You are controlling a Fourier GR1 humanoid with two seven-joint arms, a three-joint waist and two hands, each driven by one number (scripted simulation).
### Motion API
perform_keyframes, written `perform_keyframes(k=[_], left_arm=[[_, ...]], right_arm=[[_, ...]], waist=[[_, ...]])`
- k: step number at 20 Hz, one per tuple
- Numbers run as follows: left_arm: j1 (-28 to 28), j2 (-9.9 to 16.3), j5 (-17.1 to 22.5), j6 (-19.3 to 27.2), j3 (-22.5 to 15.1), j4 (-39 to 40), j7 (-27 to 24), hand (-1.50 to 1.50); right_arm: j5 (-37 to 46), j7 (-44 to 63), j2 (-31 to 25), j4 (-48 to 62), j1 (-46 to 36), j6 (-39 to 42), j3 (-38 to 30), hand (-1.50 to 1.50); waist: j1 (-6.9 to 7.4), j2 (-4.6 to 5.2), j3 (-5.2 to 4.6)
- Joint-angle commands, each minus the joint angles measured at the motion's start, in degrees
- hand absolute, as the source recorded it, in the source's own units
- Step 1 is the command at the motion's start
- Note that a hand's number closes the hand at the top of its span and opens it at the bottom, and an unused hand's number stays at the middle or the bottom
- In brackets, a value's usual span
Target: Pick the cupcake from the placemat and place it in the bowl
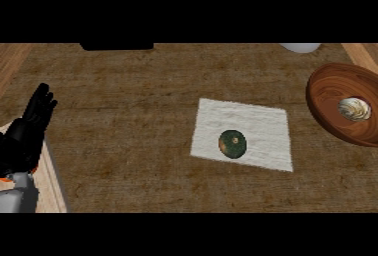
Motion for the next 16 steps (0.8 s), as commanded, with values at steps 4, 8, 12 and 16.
perform_keyframes(k=[4, 8, 12, 16], left_arm=[[0.5, -2.05, -0.98, 1.06, -1.4, -1.35, 0.74, 0.0], [1.72, -2.43, -0.96, 1.02, -0.72, -0.54, -1.65, 0.0], [-3.01, -0.78, -1.72, 0.66, -0.47, 1.13, 0.99, 0.0], [-1.59, 0.6, 0.27, -1.88, 1.83, 1.97, -1.46, 0.0]], right_arm=[[-12.9, -0.84, 3.06, -15.91, 18.82, 11.44, -8.31, -1.5], [-19.33, 2.66, 8.03, -29.44, 26.7, 15.64, -11.54, -1.5], [-26.03, 0.44, 11.0, -35.55, 34.37, 23.0, -14.58, -1.5], [-30.99, 0.98, 12.7, -39.41, 35.59, 24.29, -16.59, -1.5]], waist=[[-0.13, 0.12, -0.02], [-0.08, 0.16, -0.08], [0.34, 0.37, -0.04], [1.13, 0.48, -0.03]])
